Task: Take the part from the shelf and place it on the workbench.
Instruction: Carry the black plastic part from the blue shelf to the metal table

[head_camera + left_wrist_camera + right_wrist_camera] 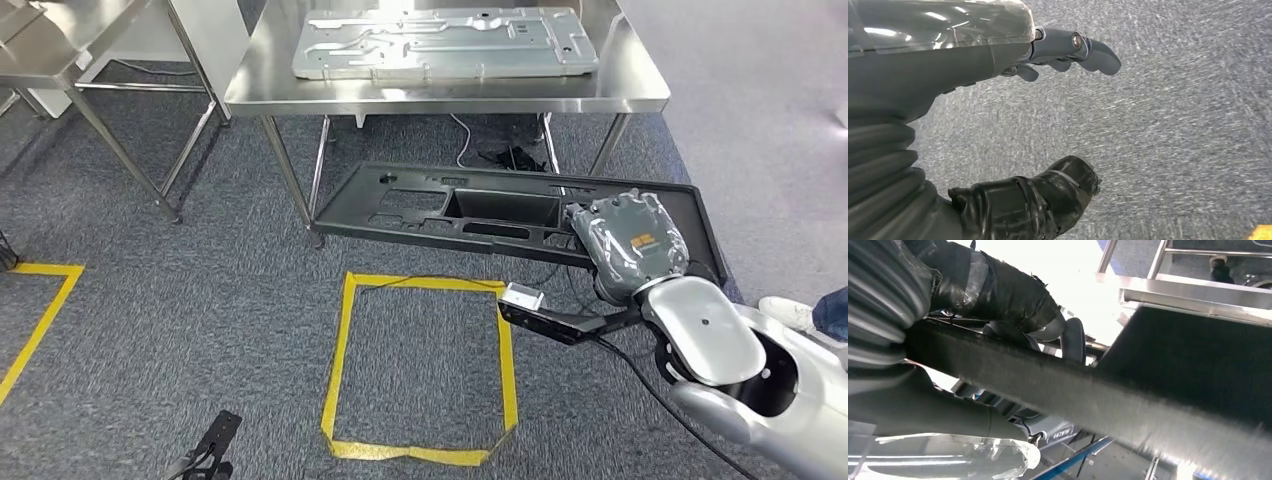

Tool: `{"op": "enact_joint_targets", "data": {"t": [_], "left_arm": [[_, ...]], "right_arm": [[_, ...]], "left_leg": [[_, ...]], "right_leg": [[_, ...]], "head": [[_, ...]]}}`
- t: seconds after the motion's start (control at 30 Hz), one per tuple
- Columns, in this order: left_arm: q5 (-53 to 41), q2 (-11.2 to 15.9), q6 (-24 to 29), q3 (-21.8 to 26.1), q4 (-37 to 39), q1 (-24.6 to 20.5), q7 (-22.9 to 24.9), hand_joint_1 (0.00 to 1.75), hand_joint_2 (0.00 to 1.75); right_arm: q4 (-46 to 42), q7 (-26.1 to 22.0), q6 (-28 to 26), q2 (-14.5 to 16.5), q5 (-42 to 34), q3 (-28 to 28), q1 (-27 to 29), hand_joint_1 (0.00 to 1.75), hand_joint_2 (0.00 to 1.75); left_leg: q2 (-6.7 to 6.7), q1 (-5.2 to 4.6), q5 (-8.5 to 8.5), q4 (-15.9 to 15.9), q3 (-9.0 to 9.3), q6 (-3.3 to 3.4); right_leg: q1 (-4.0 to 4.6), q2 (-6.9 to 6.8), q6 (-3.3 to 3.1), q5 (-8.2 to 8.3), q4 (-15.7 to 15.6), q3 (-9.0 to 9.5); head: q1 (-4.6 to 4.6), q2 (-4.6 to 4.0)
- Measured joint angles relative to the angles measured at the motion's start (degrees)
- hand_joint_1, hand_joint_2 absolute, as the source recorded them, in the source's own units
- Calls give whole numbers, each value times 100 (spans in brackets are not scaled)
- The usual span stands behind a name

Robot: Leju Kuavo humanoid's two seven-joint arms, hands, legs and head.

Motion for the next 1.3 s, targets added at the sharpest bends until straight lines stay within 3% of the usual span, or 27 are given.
{"op": "enact_joint_targets", "data": {"t": [0.1,0.17,0.27,0.3,0.33,0.37,0.43,0.5,0.6,0.67,0.7,0.77,0.8,0.83,0.87,0.93,0.97,1.0,1.1,1.17,1.2,1.3], "left_arm": [[25,-1,0,-1,0,-6,-15,0,175],[44,-5,-10,-1,0,-14,-43,0,175],[49,-10,-32,-1,0,-22,-75,0,175],[49,-10,-38,-1,0,-22,-79,0,175],[48,-12,-40,-1,0,-22,-80,0,175],[47,-14,-43,-1,0,-22,-80,0,175],[43,-22,-45,0,0,-26,-81,0,175],[37,-29,-39,1,0,-39,-83,0,175],[16,-34,-30,1,1,-59,-78,0,175],[1,-43,-30,0,1,-74,-67,0,175],[-2,-45,-30,-1,1,-81,-55,0,175],[-4,-43,-28,0,0,-75,-28,0,175],[-4,-40,-28,0,0,-64,-19,0,175],[-4,-39,-28,0,0,-51,-13,0,175],[-4,-39,-28,1,0,-44,-10,0,175],[-4,-37,-28,2,0,-40,-7,0,175],[-4,-34,-27,2,0,-40,-4,0,175],[-4,-32,-25,2,0,-42,-3,0,175],[-4,-30,-3,1,0,-49,-6,0,175],[-4,-28,14,1,0,-53,-10,0,175],[-4,-28,20,2,0,-54,-12,0,175],[-4,-28,25,2,0,-40,-10,0,175]], "right_arm": [[-72,-11,101,7,73,-3,9,175,175],[-120,6,242,7,9,-17,17,175,175],[-157,32,458,7,-160,-45,27,175,175],[-160,32,495,7,-188,-50,30,175,175],[-164,32,521,7,-202,-57,30,175,175],[-173,32,543,7,-206,-64,22,175,175],[-201,32,571,8,-202,-81,-23,175,175],[-231,32,575,11,-178,-95,-101,175,175],[-264,30,582,15,-108,-105,-196,175,175],[-278,28,572,21,-62,-106,-238,175,175],[-282,28,559,28,-50,-106,-248,175,175],[-285,27,534,49,-43,-106,-254,175,175],[-285,27,528,60,-43,-105,-251,175,175],[-285,27,527,72,-43,-103,-248,175,175],[-285,27,525,81,-43,-100,-247,175,175],[-285,27,507,103,-37,-93,-243,175,175],[-285,27,477,112,-27,-92,-240,175,175],[-286,27,439,118,-12,-92,-233,175,175],[-293,27,336,121,39,-96,-195,175,175],[-299,27,287,121,62,-101,-167,175,175],[-301,27,259,121,71,-108,-156,175,175],[-302,22,159,119,137,-123,-99,175,175]], "left_leg": [[8,0,-37,-133,75,61],[16,37,-40,-210,161,133],[23,52,-89,-240,253,196],[24,53,-113,-235,272,197],[25,56,-143,-226,299,191],[24,63,-178,-212,331,179],[21,75,-270,-174,402,133],[17,61,-348,-141,434,61],[28,44,-407,-174,468,-41],[37,54,-505,-11,435,-96],[37,60,-603,236,315,-115],[35,59,-825,986,-127,-135],[34,58,-866,1307,-362,-138],[34,57,-799,1450,-521,-135],[34,56,-619,1373,-573,-121],[27,43,-80,700,-394,-57],[22,23,94,371,-260,-21],[21,1,153,110,-139,14],[25,-31,17,-146,39,92],[17,-6,-21,-225,167,155],[12,9,-45,-257,240,184],[12,26,-183,-282,419,226]], "right_leg": [[2,12,87,-21,-42,15],[-1,-4,141,-153,165,-58],[-34,-21,201,-533,1173,-600],[-50,-24,220,-574,1441,-782],[-69,-28,236,-500,1509,-873],[-86,-35,248,-325,1359,-852],[-111,-68,259,123,634,-562],[-88,-95,233,274,105,-321],[-69,-75,135,197,7,-246],[-85,-69,50,156,-32,-156],[-89,-70,9,132,-49,-103],[-72,-69,-47,62,-55,-19],[-64,-61,-57,21,-54,24],[-56,-50,-59,-25,-54,77],[-49,-38,-57,-76,-54,142],[-41,-24,-38,-195,-61,295],[-32,-19,-15,-251,-68,349],[-31,-11,15,-294,-84,391],[-30,3,113,-304,-115,482],[-36,-13,162,-293,90,408],[-41,-19,185,-329,336,265],[-68,-29,265,-633,1305,-467]], "head": [[-4,1],[16,1],[35,1],[34,0],[34,0],[34,0],[37,0],[39,0],[27,0],[14,0],[6,1],[-9,1],[-8,1],[-9,1],[-9,0],[-4,0],[3,0],[3,0],[-3,0],[14,1],[24,1],[36,1]]}}
